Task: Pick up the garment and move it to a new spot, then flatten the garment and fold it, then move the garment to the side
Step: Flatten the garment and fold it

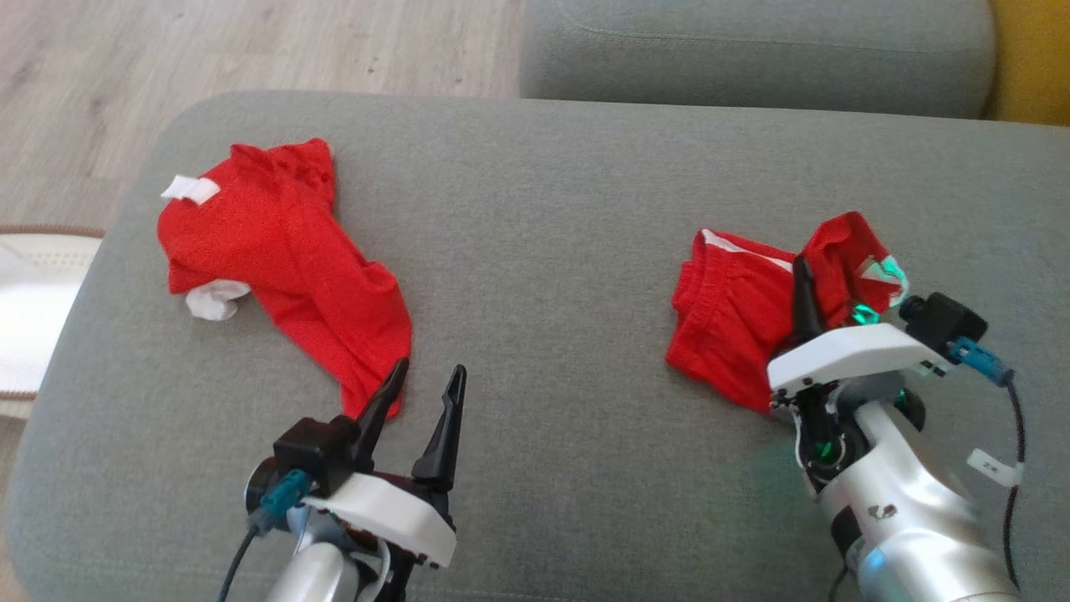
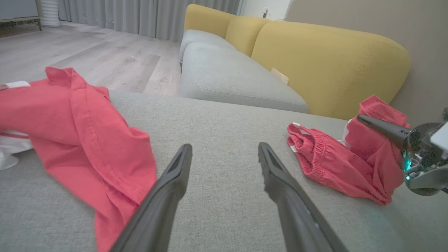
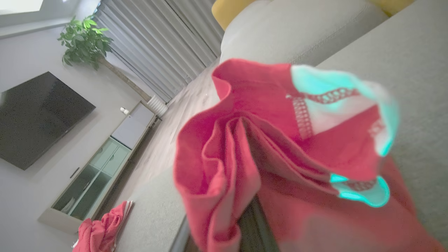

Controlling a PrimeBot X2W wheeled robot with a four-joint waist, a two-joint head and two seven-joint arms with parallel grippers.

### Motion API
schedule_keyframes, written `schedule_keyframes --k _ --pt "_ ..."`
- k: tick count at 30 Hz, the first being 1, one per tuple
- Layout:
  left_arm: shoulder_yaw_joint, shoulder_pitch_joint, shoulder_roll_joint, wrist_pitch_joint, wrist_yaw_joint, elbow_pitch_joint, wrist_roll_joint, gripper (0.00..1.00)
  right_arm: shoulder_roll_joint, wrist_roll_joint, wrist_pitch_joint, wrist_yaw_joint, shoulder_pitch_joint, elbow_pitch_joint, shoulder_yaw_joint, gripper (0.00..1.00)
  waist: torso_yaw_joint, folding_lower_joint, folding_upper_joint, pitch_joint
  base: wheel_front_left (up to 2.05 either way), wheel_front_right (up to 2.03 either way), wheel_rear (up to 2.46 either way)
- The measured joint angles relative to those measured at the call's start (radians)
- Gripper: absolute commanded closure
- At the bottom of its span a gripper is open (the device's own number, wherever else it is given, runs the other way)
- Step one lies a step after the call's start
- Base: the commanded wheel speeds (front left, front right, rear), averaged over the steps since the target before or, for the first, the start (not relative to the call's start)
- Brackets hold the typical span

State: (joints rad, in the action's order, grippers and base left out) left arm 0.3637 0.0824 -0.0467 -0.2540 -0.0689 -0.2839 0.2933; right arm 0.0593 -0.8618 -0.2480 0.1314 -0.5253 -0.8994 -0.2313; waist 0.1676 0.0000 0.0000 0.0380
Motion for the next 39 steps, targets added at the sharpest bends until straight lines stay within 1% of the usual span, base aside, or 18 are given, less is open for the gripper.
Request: schedule_keyframes --k 5,13,19,20,21,22,25,31,37,39 --pt "0.003 0.000 0.000 0.000 0.004 0.001 0.000 0.00 0.000 -0.017 0.000 0.000 -0.011 -0.031 -0.068 1.00 0.024 0.0000 0.0000 0.013 0.00 0.00 0.00" --pt "0.004 0.001 0.000 0.000 0.008 0.005 0.010 0.00 0.001 -0.026 0.000 0.000 -0.046 -0.024 -0.113 1.00 0.034 0.0000 0.0000 0.034 0.00 0.00 0.00" --pt "0.012 0.004 0.000 0.000 0.009 0.010 0.011 0.00 0.002 0.001 0.000 0.000 -0.076 -0.052 -0.154 1.00 0.045 0.0000 0.0000 0.052 0.00 0.00 0.00" --pt "0.014 0.006 0.000 0.000 0.009 0.009 0.013 0.00 0.002 0.001 0.000 0.000 -0.079 -0.057 -0.158 0.75 0.047 0.0000 0.0000 0.055 0.00 0.00 0.00" --pt "0.015 0.008 0.000 0.000 0.009 0.009 0.018 0.00 0.002 0.001 0.000 0.000 -0.081 -0.059 -0.162 0.21 0.050 0.0000 0.0000 0.057 0.00 0.00 0.00" --pt "0.016 0.009 0.000 0.000 0.009 0.009 0.020 0.00 0.002 0.001 0.000 0.000 -0.081 -0.063 -0.170 0.00 0.053 0.0000 0.0000 0.059 0.00 0.00 0.00" --pt "0.017 0.013 0.000 0.000 0.009 0.009 0.021 0.00 0.002 -0.012 0.000 0.000 -0.081 -0.071 -0.200 0.00 0.061 0.0000 0.0000 0.063 0.00 0.00 0.00" --pt "0.019 0.024 0.000 0.000 0.017 0.007 0.026 0.00 0.002 -0.060 0.000 0.000 -0.080 -0.067 -0.295 0.00 0.064 0.0000 0.0000 0.059 0.00 0.00 0.00" --pt "0.017 0.024 0.000 0.000 0.017 0.004 0.028 0.00 0.002 -0.142 0.002 0.000 -0.078 -0.054 -0.444 0.00 0.053 0.0000 0.0000 0.050 0.00 0.00 0.00" --pt "0.016 0.024 0.000 0.000 0.017 0.003 0.028 0.00 0.002 -0.178 0.018 0.000 -0.077 -0.043 -0.492 0.00 0.045 0.0000 0.0000 0.045 0.00 0.00 0.00"
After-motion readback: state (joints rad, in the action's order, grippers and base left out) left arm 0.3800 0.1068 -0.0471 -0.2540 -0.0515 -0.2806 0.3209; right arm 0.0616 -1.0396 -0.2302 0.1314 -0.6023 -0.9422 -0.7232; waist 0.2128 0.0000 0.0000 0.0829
